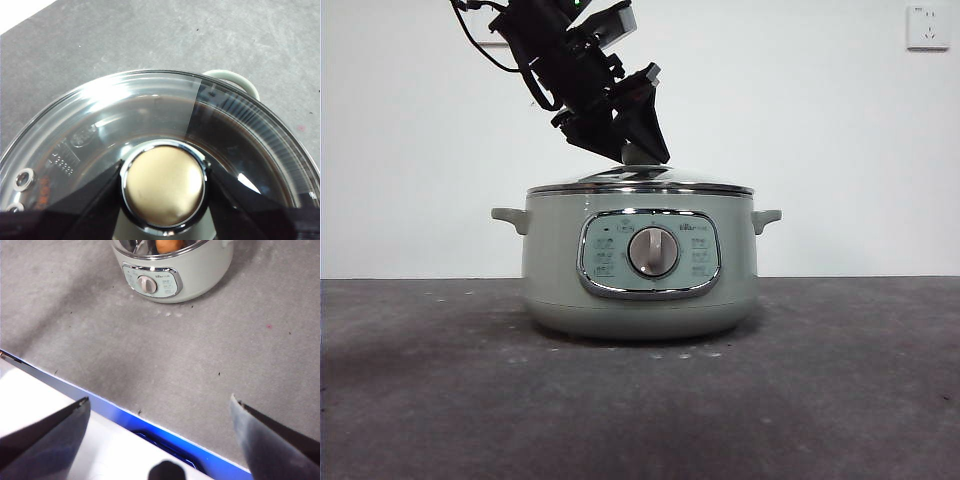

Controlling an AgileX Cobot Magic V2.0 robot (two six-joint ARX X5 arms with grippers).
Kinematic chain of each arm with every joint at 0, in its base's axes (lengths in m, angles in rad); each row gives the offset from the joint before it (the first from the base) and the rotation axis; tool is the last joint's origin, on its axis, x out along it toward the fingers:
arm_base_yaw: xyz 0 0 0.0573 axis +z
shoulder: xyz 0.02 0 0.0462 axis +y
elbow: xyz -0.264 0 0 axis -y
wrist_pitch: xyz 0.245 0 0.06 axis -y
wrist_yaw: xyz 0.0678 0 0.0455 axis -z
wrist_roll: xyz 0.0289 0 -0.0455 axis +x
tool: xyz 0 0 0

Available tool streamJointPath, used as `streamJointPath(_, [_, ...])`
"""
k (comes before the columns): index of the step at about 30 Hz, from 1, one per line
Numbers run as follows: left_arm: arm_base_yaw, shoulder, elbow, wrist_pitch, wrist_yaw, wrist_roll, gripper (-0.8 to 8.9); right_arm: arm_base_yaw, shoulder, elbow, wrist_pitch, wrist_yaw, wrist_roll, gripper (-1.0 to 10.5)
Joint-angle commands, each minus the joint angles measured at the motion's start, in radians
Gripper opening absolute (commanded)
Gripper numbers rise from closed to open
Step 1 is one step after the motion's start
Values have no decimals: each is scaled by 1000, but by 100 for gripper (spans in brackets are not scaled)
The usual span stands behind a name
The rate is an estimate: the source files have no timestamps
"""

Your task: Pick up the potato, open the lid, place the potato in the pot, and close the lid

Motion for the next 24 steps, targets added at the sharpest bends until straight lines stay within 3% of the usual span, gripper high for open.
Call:
streamJointPath(1, [-1, 11, 2, 31, 14, -3, -8, 2, -3, -8, -26, 4, 0, 468])
streamJointPath(9, [2, 11, 2, -21, 11, -3, 14, 2, -3, -8, -26, 5, 0, 468])
streamJointPath(15, [11, 11, 3, -28, 11, -12, 382, 2, -3, -8, -26, 5, 0, 468])
streamJointPath(24, [25, 1, 36, -50, 11, -33, 391, 2, -3, -8, -26, 5, 0, 468])
